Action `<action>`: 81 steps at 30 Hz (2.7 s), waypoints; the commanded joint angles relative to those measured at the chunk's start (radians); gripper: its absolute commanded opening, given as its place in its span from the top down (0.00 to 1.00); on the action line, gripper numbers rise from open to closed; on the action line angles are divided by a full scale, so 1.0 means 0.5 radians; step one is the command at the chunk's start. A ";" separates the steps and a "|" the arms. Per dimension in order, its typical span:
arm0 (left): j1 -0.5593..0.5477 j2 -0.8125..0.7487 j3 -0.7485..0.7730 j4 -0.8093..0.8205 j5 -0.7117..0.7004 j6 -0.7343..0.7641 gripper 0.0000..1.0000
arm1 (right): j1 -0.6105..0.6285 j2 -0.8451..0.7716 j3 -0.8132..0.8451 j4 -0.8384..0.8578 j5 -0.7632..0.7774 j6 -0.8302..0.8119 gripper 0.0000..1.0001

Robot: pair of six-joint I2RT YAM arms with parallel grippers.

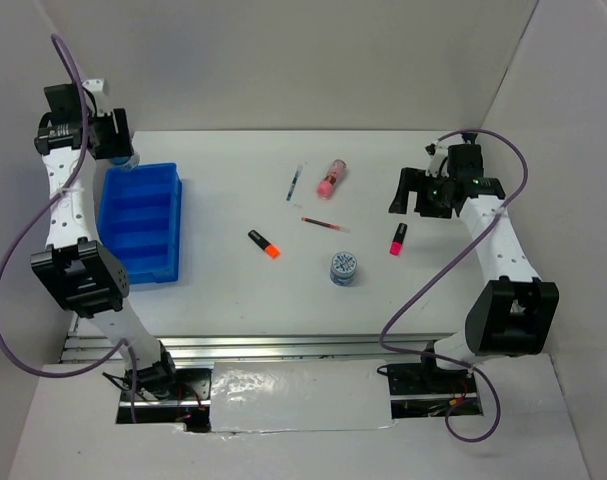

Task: Sort the stationery into containers
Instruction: Place the stationery in the storage box.

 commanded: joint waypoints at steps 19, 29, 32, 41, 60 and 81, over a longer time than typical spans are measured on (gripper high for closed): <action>0.186 0.381 -0.199 0.473 0.069 0.225 0.87 | 0.041 0.050 0.043 -0.020 -0.026 -0.038 0.00; 0.186 0.590 -0.061 0.504 -0.026 0.268 0.87 | 0.041 0.075 0.052 -0.020 -0.033 -0.041 0.00; 0.186 0.615 -0.089 0.568 -0.066 0.287 0.86 | 0.038 0.069 0.046 -0.020 -0.033 -0.038 0.00; 0.186 0.704 -0.034 0.639 -0.070 0.259 0.88 | 0.038 0.053 0.022 -0.014 -0.011 -0.041 0.00; 0.122 0.857 0.046 0.611 -0.336 0.314 0.78 | 0.041 0.102 0.068 -0.042 -0.011 -0.041 0.00; 0.118 0.854 0.028 0.559 -0.217 0.219 0.13 | 0.038 0.069 0.065 -0.054 -0.017 -0.041 0.00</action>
